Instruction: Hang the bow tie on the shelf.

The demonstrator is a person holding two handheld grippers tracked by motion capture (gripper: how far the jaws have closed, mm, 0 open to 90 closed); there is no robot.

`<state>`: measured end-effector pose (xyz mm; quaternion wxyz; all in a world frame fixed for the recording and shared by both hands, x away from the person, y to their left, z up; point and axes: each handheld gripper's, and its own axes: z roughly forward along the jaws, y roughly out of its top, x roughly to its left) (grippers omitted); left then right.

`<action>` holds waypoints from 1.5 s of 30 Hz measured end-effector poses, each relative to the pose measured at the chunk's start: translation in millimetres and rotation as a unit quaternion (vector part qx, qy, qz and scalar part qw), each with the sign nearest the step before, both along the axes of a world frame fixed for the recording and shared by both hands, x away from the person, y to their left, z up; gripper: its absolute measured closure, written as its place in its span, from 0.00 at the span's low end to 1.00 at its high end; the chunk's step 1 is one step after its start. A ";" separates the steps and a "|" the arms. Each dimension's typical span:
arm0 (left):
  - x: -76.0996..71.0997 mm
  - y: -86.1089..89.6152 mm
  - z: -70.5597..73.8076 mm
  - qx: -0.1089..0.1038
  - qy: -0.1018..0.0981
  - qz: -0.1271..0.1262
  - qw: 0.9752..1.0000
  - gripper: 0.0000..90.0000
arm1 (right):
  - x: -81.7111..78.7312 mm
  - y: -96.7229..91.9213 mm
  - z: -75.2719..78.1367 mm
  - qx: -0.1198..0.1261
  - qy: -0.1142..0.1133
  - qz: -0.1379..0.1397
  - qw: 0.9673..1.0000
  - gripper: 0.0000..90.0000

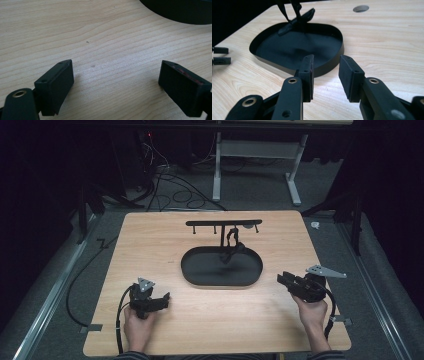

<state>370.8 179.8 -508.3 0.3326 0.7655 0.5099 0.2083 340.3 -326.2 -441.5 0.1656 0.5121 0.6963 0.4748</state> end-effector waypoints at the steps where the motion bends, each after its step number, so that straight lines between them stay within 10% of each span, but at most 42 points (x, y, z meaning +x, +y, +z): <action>1: 0.0 0.0 0.0 0.000 0.000 0.000 1.000 0.15 | 0.0 0.0 0.0 0.000 0.000 0.000 1.000 0.74; 45: 0.0 -0.1 0.0 0.000 0.000 0.000 1.000 0.15 | 1.2 26.6 -42.9 -0.049 0.039 0.014 0.998 0.74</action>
